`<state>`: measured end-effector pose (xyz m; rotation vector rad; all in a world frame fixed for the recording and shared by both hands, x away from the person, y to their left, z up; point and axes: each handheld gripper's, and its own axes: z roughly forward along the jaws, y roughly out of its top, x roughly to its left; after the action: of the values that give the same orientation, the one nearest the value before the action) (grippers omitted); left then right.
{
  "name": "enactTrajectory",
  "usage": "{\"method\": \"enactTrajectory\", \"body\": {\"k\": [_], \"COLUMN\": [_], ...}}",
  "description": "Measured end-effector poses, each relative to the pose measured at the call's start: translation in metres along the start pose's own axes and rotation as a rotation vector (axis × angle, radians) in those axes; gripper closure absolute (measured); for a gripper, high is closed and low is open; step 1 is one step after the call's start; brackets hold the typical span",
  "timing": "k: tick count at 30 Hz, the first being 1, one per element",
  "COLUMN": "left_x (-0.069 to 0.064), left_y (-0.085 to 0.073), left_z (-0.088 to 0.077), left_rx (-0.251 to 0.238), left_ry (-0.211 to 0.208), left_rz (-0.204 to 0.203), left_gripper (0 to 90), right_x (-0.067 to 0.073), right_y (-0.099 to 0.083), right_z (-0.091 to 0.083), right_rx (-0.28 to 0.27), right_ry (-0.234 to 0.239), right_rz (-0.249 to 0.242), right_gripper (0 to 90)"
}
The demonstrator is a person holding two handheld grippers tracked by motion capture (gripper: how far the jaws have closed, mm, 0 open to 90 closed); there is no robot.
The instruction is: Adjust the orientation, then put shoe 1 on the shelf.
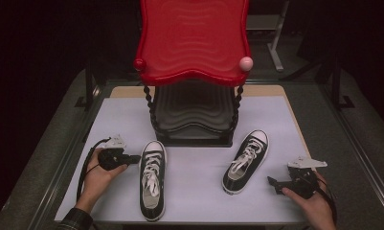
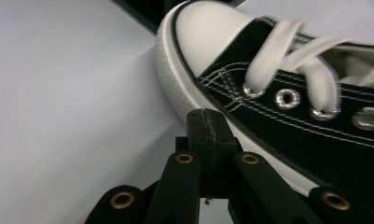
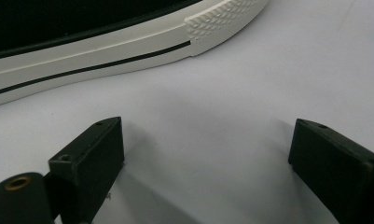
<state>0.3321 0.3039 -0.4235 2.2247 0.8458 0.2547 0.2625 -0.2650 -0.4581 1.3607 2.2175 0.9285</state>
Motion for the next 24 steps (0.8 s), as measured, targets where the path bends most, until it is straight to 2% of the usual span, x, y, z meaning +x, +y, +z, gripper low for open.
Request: {"method": "enactTrajectory", "body": {"k": [7, 10, 12, 13, 15, 19, 21, 24], "left_x": [0.0, -0.001, -0.002, -0.004, -0.008, -0.017, -0.022, -0.029], "left_y": [0.0, 0.0, -0.001, -0.001, -0.002, -0.001, 0.0, 0.0], "left_z": [-0.001, -0.005, -0.011, -0.016, -0.025, -0.041, -0.047, -0.056], "left_rx": [-0.008, -0.004, -0.025, -0.032, -0.042, -0.075, -0.095, -0.117], "left_ry": [-0.02, -0.015, -0.022, -0.026, -0.015, -0.013, -0.026, -0.053], "left_rz": [0.002, -0.011, -0.028, -0.033, -0.047, -0.054, -0.071, -0.075], "left_gripper": [90.0, 90.0, 90.0, 90.0, 79.7, 65.9, 57.8, 50.3], "right_x": [0.0, 0.0, -0.001, -0.001, -0.001, 0.003, 0.008, 0.014], "right_y": [0.0, 0.0, 0.0, 0.0, 0.0, 0.009, 0.016, 0.027], "right_z": [0.0, 0.0, -0.001, -0.001, -0.004, -0.014, -0.02, -0.03], "right_rx": [-0.001, 0.001, -0.003, -0.007, -0.021, -0.024, -0.042, -0.076], "right_ry": [0.001, 0.001, 0.002, 0.0, -0.006, 0.042, 0.048, 0.07], "right_rz": [0.0, 0.0, 0.005, 0.01, 0.032, 0.069, 0.069, 0.078], "right_gripper": [9.4, 9.4, 10.9, 14.7, 17.1, 16.9, 16.9, 17.2]}}
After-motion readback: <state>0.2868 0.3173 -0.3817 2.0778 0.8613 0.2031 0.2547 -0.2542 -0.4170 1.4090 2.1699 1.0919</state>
